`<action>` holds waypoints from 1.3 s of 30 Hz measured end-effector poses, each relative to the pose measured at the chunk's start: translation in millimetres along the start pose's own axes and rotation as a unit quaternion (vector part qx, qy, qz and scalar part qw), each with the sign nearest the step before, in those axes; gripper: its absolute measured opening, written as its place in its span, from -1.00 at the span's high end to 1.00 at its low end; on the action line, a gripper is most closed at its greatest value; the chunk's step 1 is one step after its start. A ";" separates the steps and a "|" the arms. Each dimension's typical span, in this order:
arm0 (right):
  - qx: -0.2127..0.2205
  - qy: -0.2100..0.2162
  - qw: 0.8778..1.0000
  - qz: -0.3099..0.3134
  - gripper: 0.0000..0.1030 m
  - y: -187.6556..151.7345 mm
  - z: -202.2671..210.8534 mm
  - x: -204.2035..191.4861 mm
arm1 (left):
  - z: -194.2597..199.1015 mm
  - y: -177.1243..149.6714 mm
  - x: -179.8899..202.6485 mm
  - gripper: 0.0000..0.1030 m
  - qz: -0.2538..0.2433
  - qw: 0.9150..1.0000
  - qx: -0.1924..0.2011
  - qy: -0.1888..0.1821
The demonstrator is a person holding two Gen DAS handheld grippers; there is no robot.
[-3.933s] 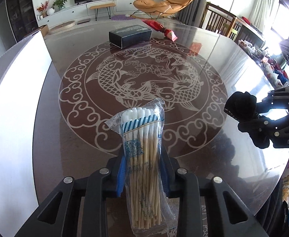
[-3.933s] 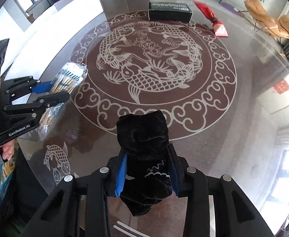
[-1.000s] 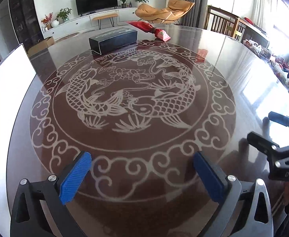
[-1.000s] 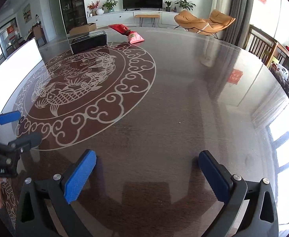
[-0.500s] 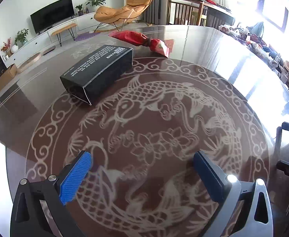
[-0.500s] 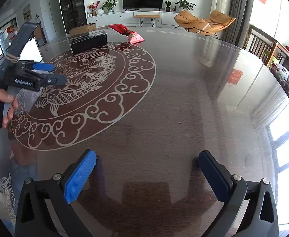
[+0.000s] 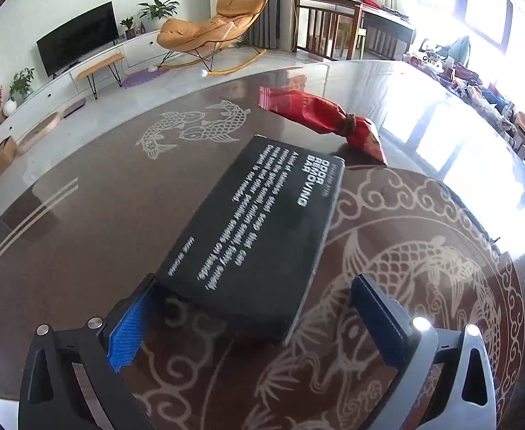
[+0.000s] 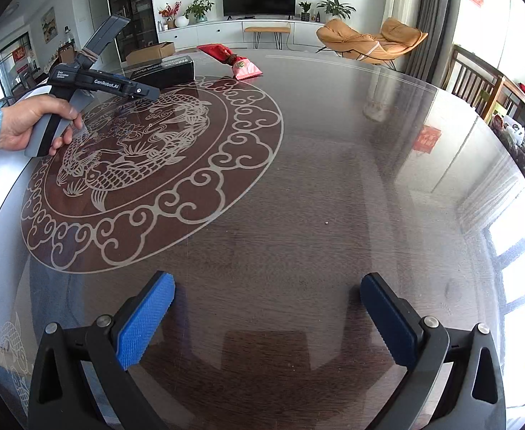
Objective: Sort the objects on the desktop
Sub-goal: 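Grasp the black Odor Removing Bar box with the left tool and lift it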
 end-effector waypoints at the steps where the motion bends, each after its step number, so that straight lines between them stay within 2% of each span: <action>1: 0.000 0.000 1.000 0.000 -1.00 -0.2 0.2 -0.1 | -2.3 4.1 -1.1 -1.00 -0.002 1.000 0.000 0.000; 8: 0.000 0.000 1.000 -0.001 -1.00 -0.4 0.0 1.0 | -16.9 33.1 5.6 -1.00 -0.004 1.000 0.000 0.000; 16: 0.000 -0.001 1.000 -0.001 -1.00 -0.2 -0.2 1.2 | -17.1 36.5 12.0 -0.96 0.020 1.000 -0.004 0.011; 17: 0.000 -0.001 1.000 -0.001 -1.00 -0.3 -0.1 1.2 | -15.0 37.8 13.3 -0.76 0.021 1.000 0.002 0.012; 18: 0.000 -0.001 1.000 -0.001 -1.00 -0.4 0.0 1.2 | -11.9 39.0 12.9 -0.39 0.025 1.000 0.008 0.015; 19: 0.000 -0.001 1.000 -0.001 -1.00 -0.2 -0.2 1.3 | -9.7 39.8 12.3 -0.24 0.033 0.999 0.011 0.017; 20: 0.000 -0.001 1.000 -0.001 -1.00 -0.3 -0.1 1.3 | -8.9 39.7 11.1 -0.14 0.039 0.999 0.010 0.024; 22: 0.000 -0.001 1.000 -0.002 -1.00 -0.2 -0.1 1.4 | -7.0 35.5 11.4 -0.14 0.052 0.998 0.011 0.034; 28: 0.000 -0.001 1.000 -0.002 -1.00 -0.3 -0.1 1.2 | 10.7 -2.2 16.2 -0.13 0.129 0.989 0.025 0.068; 36: 0.000 -0.001 1.000 -0.002 -1.00 -0.3 0.1 1.4 | 54.9 -100.7 51.1 -0.15 0.164 0.982 0.024 0.089; 39: 0.000 -0.001 1.000 -0.002 -1.00 -0.3 0.1 1.4 | 65.6 -123.2 61.5 -0.15 0.172 0.980 0.024 0.093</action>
Point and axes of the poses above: each gripper's, at about its wrist camera, not at the fingertips, and z roughly against the way its jaws point, x to its right, y to its top, the point moved 10 cm from there along -z, roughly the way its jaws point, and after that the axes turned 7 degrees about -x, right-handed, at the moved point
